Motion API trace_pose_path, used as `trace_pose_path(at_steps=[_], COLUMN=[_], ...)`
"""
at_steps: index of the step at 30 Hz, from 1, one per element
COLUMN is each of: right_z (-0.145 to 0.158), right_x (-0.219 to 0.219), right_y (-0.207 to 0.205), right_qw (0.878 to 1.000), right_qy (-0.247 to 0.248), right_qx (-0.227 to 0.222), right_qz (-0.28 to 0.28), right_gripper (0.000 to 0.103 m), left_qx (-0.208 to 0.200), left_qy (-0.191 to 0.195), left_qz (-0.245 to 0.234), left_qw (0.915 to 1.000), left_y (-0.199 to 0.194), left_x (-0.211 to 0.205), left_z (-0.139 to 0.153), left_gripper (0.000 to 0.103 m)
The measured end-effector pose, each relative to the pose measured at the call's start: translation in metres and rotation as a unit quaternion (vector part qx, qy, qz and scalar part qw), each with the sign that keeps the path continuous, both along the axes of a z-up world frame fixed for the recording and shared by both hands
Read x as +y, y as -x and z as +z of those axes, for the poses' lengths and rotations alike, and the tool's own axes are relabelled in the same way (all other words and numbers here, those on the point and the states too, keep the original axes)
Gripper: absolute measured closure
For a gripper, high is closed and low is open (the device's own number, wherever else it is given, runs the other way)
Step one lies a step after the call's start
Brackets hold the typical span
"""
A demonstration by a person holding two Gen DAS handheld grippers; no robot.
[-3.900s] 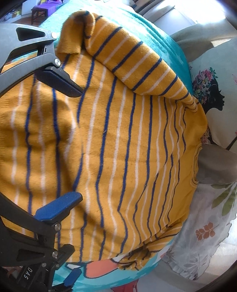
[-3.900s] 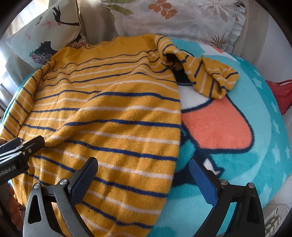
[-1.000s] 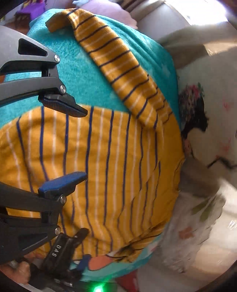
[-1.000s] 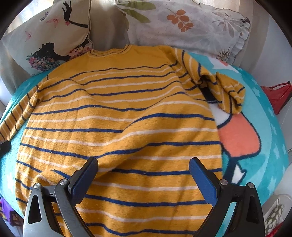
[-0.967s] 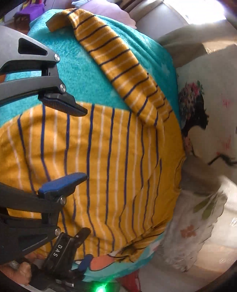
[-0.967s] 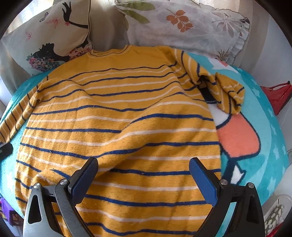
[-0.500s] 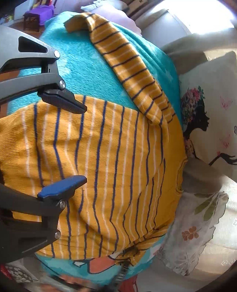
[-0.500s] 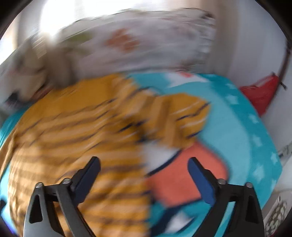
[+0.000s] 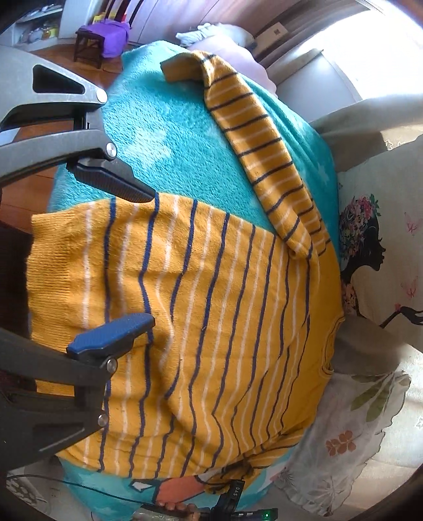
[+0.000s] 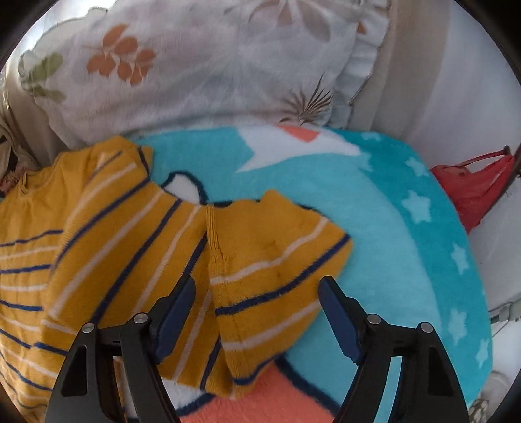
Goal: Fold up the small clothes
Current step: 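Grasp the other sleeve cuff with the right tool, then pull the held sleeve outward with the right tool and release it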
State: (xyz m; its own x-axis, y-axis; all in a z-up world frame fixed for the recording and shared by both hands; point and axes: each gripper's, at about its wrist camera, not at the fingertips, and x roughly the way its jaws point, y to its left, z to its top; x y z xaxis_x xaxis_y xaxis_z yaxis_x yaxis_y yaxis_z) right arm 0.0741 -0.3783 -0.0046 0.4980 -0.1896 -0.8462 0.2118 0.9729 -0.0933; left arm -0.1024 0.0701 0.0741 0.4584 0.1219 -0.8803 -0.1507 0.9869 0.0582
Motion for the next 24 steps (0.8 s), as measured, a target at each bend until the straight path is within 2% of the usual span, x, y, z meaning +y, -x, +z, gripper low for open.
trace_pose_path(at_steps=[1, 2, 3, 4, 6, 11, 17, 19, 20, 22, 24], right_z=[-0.004, -0.002, 0.0, 0.002, 0.011, 0.033, 0.04, 0.038, 0.038, 0.038, 0.039], right_x=[-0.002, -0.005, -0.009, -0.014, -0.033, -0.091, -0.177, -0.202, -0.206, -0.214, -0.218], right_y=[-0.001, 0.0, 0.0, 0.0, 0.006, 0.035, 0.067, 0.082, 0.089, 0.107, 0.123], right_qw=[1.0, 1.0, 1.0, 1.0, 0.998, 0.992, 0.975, 0.965, 0.961, 0.951, 0.949], right_qy=[-0.01, -0.013, -0.014, -0.022, -0.054, -0.061, -0.012, -0.015, -0.004, 0.019, -0.026], right_qx=[0.004, -0.003, -0.003, -0.003, -0.012, -0.046, -0.046, -0.04, -0.037, -0.03, -0.032], right_qz=[0.002, 0.001, -0.002, -0.004, -0.021, -0.098, -0.219, -0.257, -0.274, -0.306, -0.312], right_gripper=[0.036, 0.039, 0.057, 0.08, 0.092, 0.094, 0.093, 0.088, 0.088, 0.079, 0.079], left_qx=[0.0, 0.0, 0.0, 0.0, 0.0, 0.0, 0.002, 0.001, 0.0, -0.002, -0.004], left_qy=[-0.003, -0.006, -0.008, -0.009, -0.007, 0.001, 0.011, 0.011, 0.011, 0.013, 0.016], left_qz=[0.0, 0.0, 0.0, 0.001, -0.002, -0.002, -0.015, -0.022, -0.027, -0.031, -0.032], left_qw=[1.0, 1.0, 1.0, 1.0, 1.0, 1.0, 0.9998, 0.9997, 0.9996, 0.9994, 0.9993], left_y=[0.001, 0.001, 0.001, 0.001, 0.001, -0.003, -0.011, -0.012, -0.011, -0.011, -0.011], left_x=[-0.001, -0.003, -0.003, -0.005, -0.002, -0.008, -0.022, -0.029, -0.032, -0.036, -0.038], left_z=[0.001, 0.001, 0.002, 0.002, 0.002, 0.004, 0.002, 0.001, 0.001, 0.001, 0.0], left_gripper=[0.034, 0.034, 0.034, 0.034, 0.033, 0.033, 0.033, 0.033, 0.033, 0.033, 0.033])
